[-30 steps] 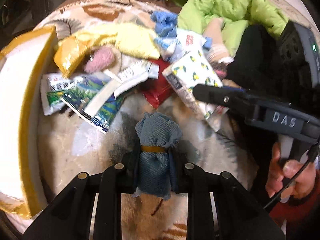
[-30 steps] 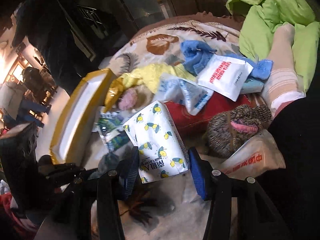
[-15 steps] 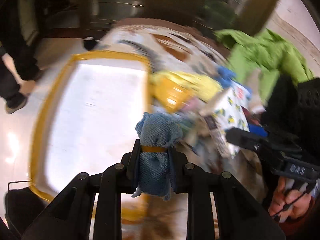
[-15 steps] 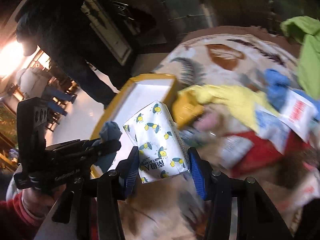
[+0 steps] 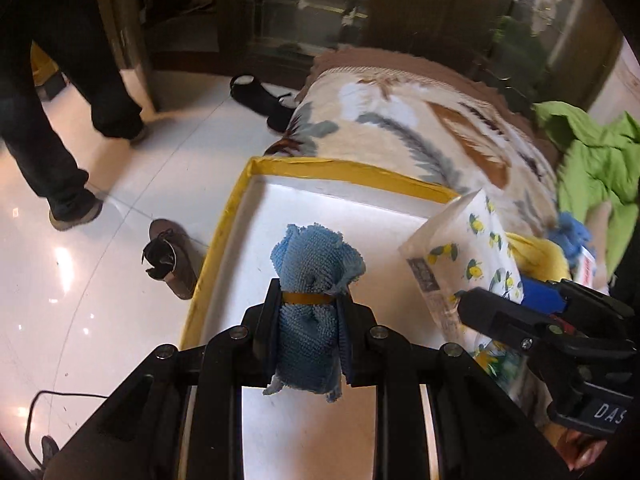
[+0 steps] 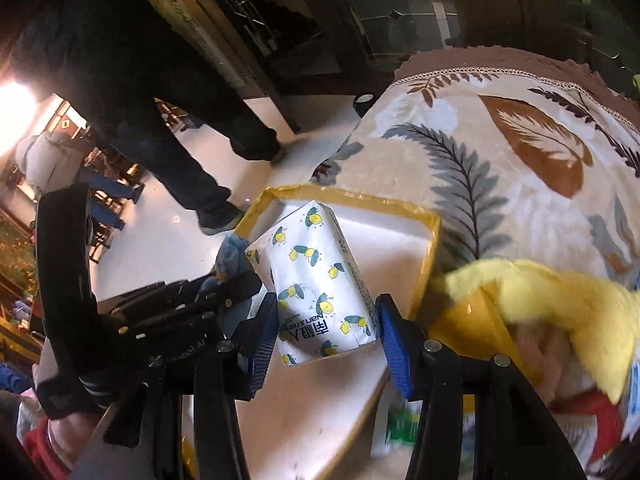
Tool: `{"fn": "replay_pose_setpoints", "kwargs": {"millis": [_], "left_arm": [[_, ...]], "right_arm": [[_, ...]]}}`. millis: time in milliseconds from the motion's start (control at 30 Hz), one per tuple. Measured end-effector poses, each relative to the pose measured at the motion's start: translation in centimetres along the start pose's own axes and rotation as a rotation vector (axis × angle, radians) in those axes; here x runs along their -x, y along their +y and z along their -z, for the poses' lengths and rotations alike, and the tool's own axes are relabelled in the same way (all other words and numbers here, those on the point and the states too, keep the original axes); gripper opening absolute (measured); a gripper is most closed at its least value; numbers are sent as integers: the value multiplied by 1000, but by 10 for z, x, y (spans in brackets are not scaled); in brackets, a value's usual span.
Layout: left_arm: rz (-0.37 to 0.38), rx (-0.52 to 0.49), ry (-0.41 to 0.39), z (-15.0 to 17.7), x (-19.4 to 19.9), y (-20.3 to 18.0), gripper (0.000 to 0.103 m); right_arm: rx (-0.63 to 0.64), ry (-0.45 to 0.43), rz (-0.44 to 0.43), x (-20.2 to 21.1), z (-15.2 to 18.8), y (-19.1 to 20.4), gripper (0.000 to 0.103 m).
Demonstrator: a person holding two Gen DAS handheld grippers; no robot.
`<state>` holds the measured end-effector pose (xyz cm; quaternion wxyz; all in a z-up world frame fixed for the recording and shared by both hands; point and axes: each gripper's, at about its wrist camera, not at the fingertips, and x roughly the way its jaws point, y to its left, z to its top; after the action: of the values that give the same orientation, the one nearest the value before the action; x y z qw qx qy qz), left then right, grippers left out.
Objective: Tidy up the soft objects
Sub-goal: 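Carry the doll and tissue pack into the white box and open both tools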
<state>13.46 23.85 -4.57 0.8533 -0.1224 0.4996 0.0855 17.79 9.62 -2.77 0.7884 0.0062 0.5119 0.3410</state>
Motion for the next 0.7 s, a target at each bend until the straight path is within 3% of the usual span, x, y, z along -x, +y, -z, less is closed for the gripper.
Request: {"fn": "replay_pose_setpoints", "kwargs": {"millis": [200, 433, 567, 700], "left_arm": [[-6, 30, 15, -9, -25, 9, 22], [-27, 43, 26, -11, -36, 10, 24], [-38, 54, 24, -12, -37, 15, 51], [38, 64, 47, -13, -37, 20, 62]], "right_arm": [[18, 26, 69, -25, -5, -1, 50], [38, 32, 69, -33, -1, -2, 54], [34, 20, 58, -30, -1, -1, 55], [32, -6, 49, -17, 0, -1, 56]]}}
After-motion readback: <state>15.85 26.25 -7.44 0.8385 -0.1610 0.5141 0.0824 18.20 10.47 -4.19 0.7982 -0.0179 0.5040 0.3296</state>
